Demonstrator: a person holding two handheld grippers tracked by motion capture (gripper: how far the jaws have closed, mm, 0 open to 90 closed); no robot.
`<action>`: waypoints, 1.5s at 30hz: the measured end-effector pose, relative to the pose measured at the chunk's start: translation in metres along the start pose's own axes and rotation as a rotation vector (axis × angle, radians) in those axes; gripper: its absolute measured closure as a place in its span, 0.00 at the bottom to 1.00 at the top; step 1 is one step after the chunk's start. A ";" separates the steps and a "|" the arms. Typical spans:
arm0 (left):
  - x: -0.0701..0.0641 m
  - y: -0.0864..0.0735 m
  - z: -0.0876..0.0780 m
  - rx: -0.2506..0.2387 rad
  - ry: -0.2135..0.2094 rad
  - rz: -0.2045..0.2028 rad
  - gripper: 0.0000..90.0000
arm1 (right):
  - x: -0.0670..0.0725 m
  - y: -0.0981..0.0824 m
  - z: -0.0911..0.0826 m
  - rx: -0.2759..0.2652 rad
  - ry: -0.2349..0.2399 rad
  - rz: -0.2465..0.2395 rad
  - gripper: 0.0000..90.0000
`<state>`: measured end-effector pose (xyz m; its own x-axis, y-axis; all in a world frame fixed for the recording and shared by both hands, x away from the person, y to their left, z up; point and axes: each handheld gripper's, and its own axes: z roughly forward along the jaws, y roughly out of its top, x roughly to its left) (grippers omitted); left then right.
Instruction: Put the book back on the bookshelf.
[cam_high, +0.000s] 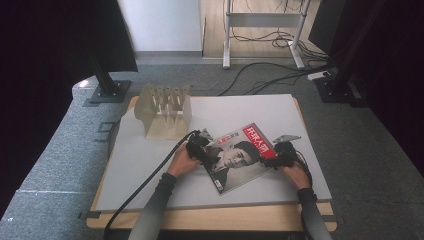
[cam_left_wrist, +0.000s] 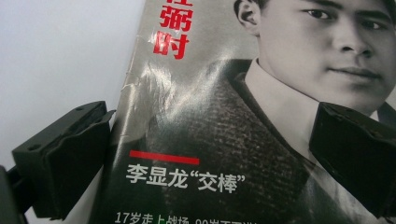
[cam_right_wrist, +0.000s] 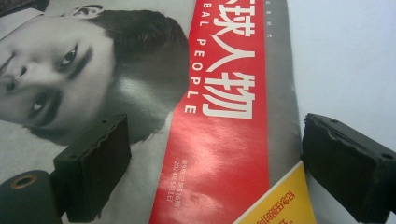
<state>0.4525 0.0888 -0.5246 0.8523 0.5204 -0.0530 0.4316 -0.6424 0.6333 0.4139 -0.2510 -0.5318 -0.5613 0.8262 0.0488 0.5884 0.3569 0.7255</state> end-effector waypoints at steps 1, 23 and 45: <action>-0.002 -0.002 -0.002 0.000 0.001 -0.001 0.00 | 0.002 -0.001 0.000 0.000 0.003 -0.002 0.09; -0.038 -0.050 -0.040 0.008 0.016 -0.020 0.00 | 0.052 -0.016 -0.013 -0.004 0.054 -0.060 0.08; -0.059 -0.063 -0.050 0.011 0.014 -0.023 0.00 | 0.059 -0.034 -0.041 0.033 -0.015 -0.107 0.06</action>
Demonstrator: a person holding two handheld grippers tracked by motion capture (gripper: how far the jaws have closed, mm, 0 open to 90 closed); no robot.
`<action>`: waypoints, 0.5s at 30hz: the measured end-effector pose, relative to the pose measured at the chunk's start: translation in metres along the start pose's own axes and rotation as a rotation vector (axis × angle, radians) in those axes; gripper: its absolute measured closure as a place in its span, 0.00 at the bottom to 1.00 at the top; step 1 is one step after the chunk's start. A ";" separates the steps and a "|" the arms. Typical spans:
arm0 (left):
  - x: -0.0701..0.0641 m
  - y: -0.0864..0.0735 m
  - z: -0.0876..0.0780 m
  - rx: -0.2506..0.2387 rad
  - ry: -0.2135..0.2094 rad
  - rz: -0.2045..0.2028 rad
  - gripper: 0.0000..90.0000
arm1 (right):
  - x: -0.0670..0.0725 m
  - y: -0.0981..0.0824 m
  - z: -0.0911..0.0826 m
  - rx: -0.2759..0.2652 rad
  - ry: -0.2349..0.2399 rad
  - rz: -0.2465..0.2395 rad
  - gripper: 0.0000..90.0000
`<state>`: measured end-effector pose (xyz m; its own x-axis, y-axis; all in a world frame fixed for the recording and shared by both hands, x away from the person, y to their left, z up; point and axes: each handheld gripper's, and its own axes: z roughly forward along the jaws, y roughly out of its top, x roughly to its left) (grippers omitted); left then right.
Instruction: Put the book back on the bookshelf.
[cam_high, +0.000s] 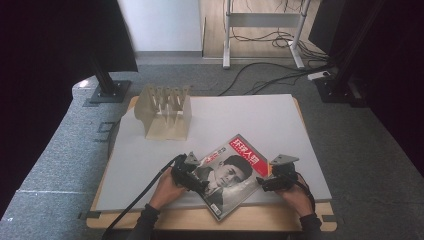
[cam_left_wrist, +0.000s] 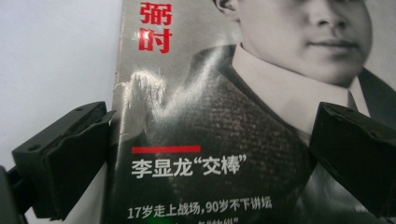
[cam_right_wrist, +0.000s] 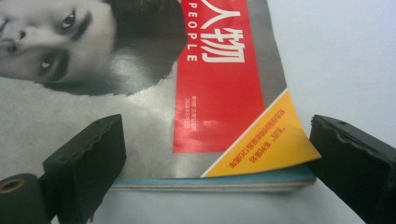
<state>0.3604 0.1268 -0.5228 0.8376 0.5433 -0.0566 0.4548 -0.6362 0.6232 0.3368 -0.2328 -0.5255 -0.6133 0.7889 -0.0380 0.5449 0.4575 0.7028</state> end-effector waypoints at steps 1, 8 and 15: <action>0.001 0.000 -0.001 0.005 -0.009 0.000 0.00 | 0.000 -0.001 -0.002 0.000 -0.005 -0.008 0.08; 0.023 0.001 -0.016 -0.001 0.012 -0.026 0.00 | -0.001 -0.011 -0.011 0.014 0.005 0.004 0.08; 0.050 -0.001 -0.028 0.016 0.111 -0.048 0.00 | 0.000 -0.014 -0.010 0.017 -0.002 -0.005 0.06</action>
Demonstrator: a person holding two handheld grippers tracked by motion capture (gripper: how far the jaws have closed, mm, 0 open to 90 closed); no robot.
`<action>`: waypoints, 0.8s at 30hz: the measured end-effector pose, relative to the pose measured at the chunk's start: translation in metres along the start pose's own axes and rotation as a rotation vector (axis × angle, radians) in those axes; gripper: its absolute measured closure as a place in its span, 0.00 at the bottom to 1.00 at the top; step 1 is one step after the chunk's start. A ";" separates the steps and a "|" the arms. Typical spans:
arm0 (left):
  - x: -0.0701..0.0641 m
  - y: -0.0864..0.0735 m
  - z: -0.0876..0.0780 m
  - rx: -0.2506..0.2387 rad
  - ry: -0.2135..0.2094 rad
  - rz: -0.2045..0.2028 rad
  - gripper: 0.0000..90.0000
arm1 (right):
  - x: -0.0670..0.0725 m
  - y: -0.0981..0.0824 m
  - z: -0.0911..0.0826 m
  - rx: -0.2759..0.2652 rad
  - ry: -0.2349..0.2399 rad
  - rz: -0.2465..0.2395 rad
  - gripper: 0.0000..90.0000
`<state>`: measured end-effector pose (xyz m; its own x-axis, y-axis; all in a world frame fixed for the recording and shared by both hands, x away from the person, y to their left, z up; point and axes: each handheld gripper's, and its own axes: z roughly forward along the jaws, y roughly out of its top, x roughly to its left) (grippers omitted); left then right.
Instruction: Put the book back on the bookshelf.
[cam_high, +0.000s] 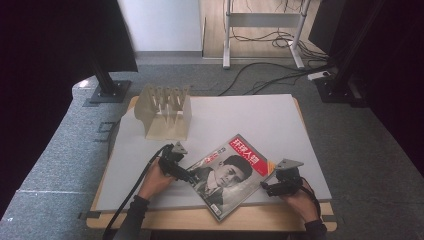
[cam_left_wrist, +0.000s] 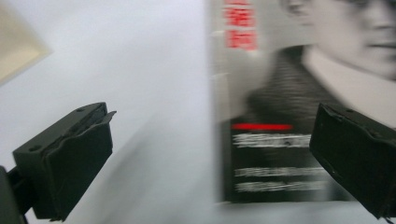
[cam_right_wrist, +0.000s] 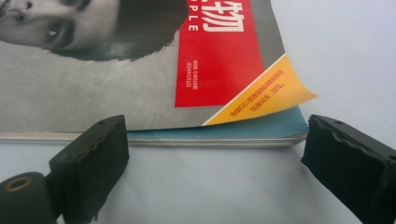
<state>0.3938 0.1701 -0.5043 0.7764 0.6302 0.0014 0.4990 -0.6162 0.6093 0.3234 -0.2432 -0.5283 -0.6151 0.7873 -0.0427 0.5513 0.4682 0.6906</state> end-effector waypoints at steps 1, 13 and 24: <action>0.009 -0.001 0.000 0.007 0.026 -0.006 0.00 | -0.001 0.001 0.002 -0.002 -0.009 -0.001 0.04; 0.024 -0.007 0.015 0.024 0.043 -0.037 0.00 | -0.010 0.009 0.013 0.002 -0.037 0.026 0.00; 0.006 -0.017 0.012 -0.016 0.011 -0.020 0.00 | -0.030 0.032 0.034 0.016 -0.097 0.046 0.00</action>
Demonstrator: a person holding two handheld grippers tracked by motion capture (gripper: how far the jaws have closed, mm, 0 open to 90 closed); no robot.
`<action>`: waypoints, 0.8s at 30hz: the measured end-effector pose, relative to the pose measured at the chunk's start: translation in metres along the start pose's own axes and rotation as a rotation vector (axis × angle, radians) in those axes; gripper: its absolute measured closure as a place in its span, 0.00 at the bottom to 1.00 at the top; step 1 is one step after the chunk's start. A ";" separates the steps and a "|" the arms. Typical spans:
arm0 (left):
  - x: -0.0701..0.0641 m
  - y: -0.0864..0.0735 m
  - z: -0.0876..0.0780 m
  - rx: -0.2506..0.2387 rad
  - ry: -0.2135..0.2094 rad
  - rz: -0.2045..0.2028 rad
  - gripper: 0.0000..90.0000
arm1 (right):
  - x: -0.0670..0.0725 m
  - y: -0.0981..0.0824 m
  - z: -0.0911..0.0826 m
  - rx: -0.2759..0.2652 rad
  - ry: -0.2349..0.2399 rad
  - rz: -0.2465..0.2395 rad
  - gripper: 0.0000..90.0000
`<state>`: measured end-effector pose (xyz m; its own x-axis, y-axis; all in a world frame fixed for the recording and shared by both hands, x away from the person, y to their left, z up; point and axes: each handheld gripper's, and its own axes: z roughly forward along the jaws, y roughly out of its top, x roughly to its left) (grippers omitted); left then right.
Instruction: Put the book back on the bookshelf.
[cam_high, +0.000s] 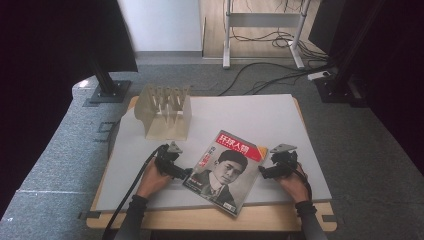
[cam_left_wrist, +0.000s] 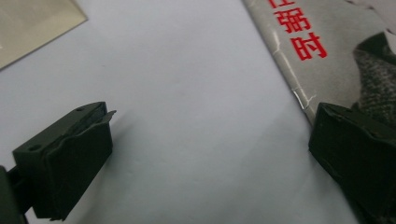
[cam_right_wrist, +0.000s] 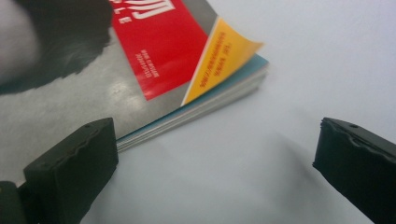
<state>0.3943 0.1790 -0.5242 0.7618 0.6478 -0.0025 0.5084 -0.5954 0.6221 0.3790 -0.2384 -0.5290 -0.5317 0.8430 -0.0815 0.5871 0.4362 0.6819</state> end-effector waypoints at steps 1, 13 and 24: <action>-0.002 -0.001 0.000 -0.005 -0.003 0.001 0.00 | -0.002 0.003 0.002 0.002 -0.003 0.006 0.00; -0.033 -0.006 -0.001 -0.036 -0.033 0.037 0.00 | -0.018 0.028 0.027 0.009 -0.048 0.082 0.01; -0.072 -0.002 0.004 -0.041 -0.111 0.132 0.00 | -0.018 0.057 0.050 0.010 -0.078 0.080 0.12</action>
<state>0.3399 0.1317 -0.5282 0.8614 0.5080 -0.0038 0.3865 -0.6505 0.6538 0.4529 -0.2130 -0.5251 -0.4336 0.8972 -0.0839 0.6322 0.3692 0.6812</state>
